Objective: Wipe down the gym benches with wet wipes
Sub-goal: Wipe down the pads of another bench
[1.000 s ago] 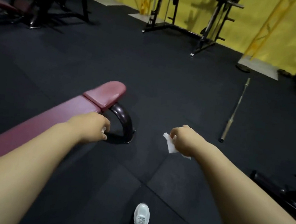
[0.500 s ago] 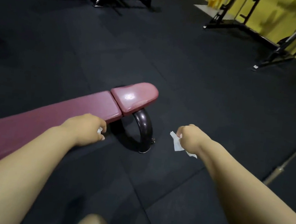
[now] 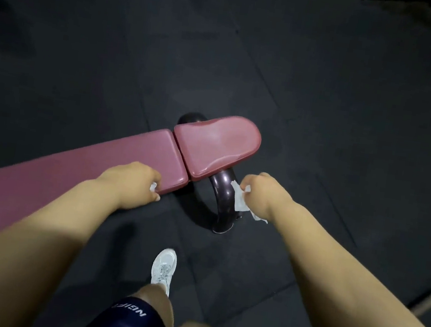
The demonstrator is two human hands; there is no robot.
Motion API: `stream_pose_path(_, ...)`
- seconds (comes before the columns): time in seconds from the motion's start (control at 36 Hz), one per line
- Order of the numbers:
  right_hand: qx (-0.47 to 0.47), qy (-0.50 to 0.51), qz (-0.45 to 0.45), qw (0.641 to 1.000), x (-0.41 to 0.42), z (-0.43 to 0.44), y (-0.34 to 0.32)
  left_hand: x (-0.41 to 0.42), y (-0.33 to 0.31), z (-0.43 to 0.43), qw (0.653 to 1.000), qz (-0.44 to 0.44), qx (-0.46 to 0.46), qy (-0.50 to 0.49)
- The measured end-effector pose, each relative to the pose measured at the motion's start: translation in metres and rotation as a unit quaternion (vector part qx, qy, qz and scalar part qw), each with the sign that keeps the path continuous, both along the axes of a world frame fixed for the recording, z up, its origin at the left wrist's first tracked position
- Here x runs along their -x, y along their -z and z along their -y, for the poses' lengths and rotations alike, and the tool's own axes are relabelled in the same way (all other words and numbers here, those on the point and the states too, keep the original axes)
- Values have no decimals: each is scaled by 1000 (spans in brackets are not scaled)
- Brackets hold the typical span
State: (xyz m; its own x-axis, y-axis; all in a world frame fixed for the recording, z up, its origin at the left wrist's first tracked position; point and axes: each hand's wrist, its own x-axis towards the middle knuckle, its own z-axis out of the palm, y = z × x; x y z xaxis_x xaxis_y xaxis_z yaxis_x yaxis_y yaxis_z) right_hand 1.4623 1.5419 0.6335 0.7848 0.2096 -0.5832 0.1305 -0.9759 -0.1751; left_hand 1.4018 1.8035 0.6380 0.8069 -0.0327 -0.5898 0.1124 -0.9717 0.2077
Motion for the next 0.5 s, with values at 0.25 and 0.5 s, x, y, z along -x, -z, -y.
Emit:
stream_pose_path(0.25, 13, 52, -4, 999, -102, 5, 62, -113, 48, -3, 999, -42, -1, 31)
stream_pose_path(0.5, -11, 107, -7, 994, -203, 15, 150, -213, 117, 5, 988, -146, -33, 37)
